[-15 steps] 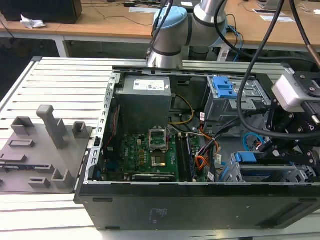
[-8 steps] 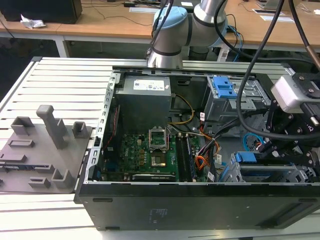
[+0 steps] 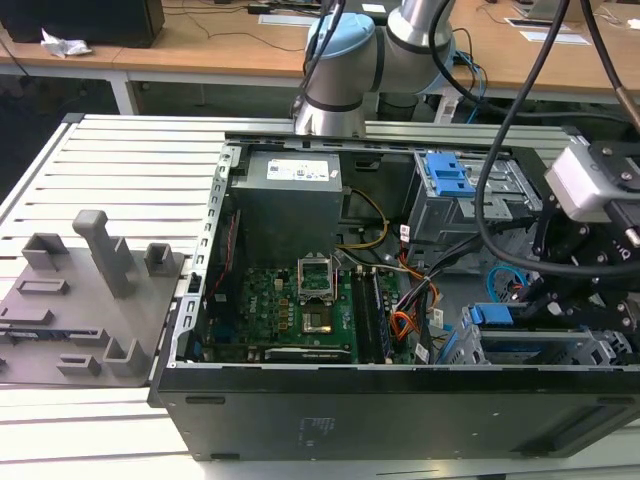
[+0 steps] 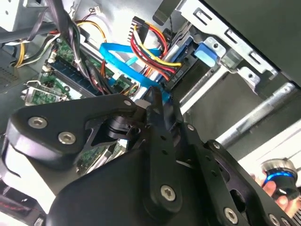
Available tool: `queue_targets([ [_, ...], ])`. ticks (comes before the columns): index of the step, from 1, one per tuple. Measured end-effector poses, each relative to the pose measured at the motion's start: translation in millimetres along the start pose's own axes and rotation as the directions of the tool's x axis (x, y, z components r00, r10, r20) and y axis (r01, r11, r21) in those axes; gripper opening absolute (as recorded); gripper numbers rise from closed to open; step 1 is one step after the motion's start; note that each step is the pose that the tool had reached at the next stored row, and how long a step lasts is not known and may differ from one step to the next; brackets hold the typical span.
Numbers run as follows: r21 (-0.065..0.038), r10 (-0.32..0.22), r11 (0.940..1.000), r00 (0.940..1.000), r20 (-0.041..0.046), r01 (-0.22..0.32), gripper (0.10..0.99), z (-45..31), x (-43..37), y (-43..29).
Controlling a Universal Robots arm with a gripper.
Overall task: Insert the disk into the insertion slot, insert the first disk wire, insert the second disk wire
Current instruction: 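Insert the second disk wire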
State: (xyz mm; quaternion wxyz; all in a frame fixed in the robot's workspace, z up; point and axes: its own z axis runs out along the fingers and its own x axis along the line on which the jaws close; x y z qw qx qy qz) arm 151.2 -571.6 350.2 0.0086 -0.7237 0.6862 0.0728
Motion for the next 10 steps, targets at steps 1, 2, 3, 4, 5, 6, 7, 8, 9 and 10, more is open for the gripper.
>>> queue_targets([
  [1, 0.000, 0.000, 1.0000, 1.0000, 0.0000, 0.000, 0.235, -4.3, -0.6, 0.4],
  [2, 0.000, 0.000, 1.0000, 1.0000, 0.0000, 0.000, 0.235, -7.7, -1.1, 0.7],
  [3, 0.000, 0.000, 1.0000, 1.0000, -0.0001, 0.000, 0.220, -13.6, -2.0, 1.2],
  [4, 0.000, 0.000, 1.0000, 1.0000, -0.0003, 0.000, 0.153, -17.0, -2.4, 1.5],
  [5, 0.001, 0.000, 1.0000, 1.0000, -0.0003, 0.000, 0.153, -21.0, -2.9, 1.8],
  [6, 0.001, 0.000, 1.0000, 1.0000, -0.0009, 0.000, 0.106, -26.0, -3.5, 2.2],
  [7, 0.001, 0.000, 1.0000, 1.0000, -0.0017, 0.000, 0.106, -28.7, -3.9, 2.5],
  [8, 0.001, 0.001, 1.0000, 1.0000, -0.0083, -0.001, 0.106, -32.0, -4.3, 2.8],
  [9, 0.000, 0.003, 1.0000, 0.9995, -0.0317, -0.003, 0.106, -35.5, -4.9, 3.2],
  [10, -0.001, 0.004, 1.0000, 0.9988, -0.0481, -0.005, 0.106, -38.0, -5.3, 3.4],
])
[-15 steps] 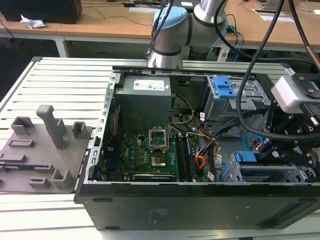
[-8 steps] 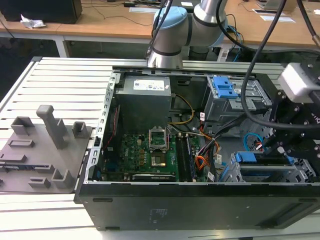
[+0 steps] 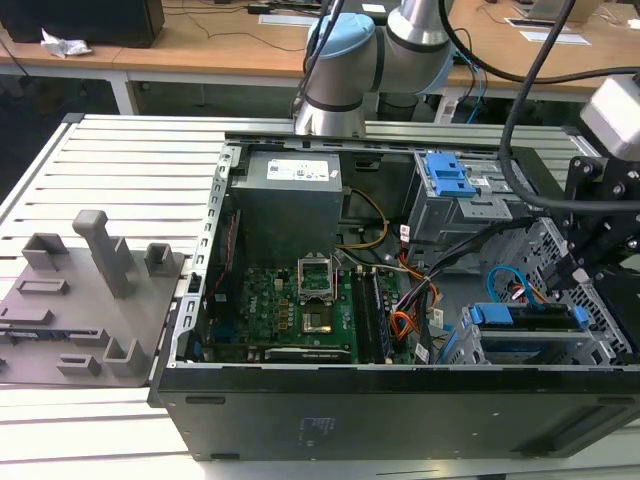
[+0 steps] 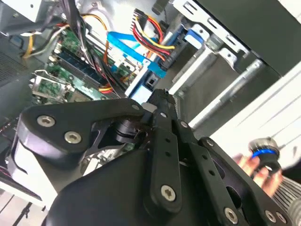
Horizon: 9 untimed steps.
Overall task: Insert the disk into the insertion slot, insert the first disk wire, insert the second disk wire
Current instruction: 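Insert the second disk wire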
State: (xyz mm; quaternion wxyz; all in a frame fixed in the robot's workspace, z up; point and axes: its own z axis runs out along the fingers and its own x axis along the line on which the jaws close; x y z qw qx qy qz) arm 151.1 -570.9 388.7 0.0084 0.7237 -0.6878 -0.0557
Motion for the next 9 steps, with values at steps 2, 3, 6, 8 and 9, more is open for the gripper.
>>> queue_targets([
  [2, 0.000, 0.001, 1.0000, 1.0000, -0.0083, -0.001, 0.106, -3.0, -0.2, 0.2],
  [3, -0.001, 0.001, 1.0000, 0.9999, -0.0106, -0.001, 0.106, -5.4, -0.4, 0.4],
  [6, -0.001, 0.001, 1.0000, 0.9999, -0.0112, -0.001, 0.106, -9.2, -0.7, 0.8],
  [8, -0.001, 0.001, 1.0000, 0.9999, -0.0114, -0.001, 0.106, -9.4, -0.7, 0.7],
  [9, -0.001, 0.001, 1.0000, 0.9999, -0.0115, -0.001, 0.106, -9.5, -0.7, 0.8],
])
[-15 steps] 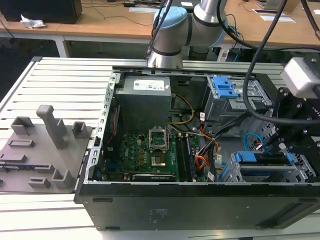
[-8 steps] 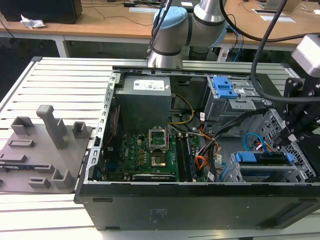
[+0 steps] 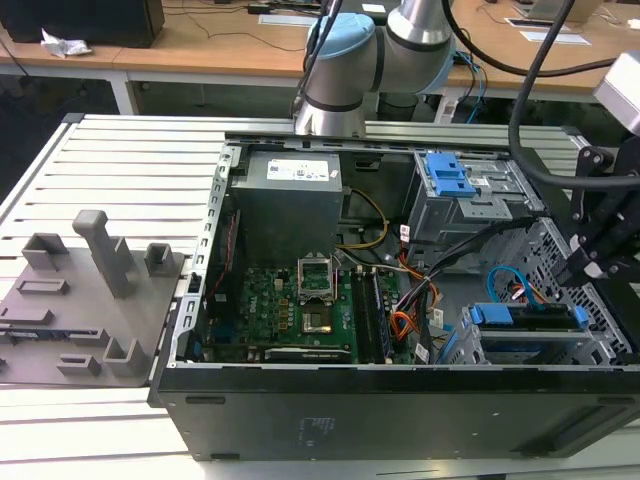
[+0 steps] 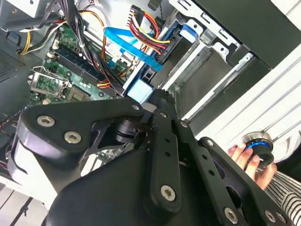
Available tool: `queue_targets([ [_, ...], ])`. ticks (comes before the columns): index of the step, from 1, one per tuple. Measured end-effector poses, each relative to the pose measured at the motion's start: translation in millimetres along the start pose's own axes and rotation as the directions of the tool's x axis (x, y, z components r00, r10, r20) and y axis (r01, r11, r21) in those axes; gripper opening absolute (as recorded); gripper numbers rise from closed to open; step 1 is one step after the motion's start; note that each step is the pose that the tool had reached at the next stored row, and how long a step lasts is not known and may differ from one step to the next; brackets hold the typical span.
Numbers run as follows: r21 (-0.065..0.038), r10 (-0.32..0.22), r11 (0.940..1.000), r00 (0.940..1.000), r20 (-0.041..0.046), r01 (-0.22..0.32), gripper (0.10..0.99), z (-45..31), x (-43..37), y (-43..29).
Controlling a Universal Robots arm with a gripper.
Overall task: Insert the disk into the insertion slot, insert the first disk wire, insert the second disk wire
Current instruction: 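Insert the second disk wire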
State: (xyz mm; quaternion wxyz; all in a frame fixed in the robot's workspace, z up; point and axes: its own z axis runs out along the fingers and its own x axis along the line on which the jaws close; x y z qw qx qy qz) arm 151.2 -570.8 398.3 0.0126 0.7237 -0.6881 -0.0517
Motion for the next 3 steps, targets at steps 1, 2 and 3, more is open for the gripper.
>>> queue_targets([
  [1, 0.000, 0.000, 1.0000, 1.0000, 0.0000, 0.000, 0.106, 0.0, 0.0, 0.0],
  [2, 0.000, 0.000, 1.0000, 1.0000, 0.0000, 0.000, 0.106, -0.1, 0.0, 0.0],
  [3, 0.000, 0.000, 1.0000, 1.0000, 0.0000, 0.000, 0.106, -0.1, 0.0, 0.0],
])
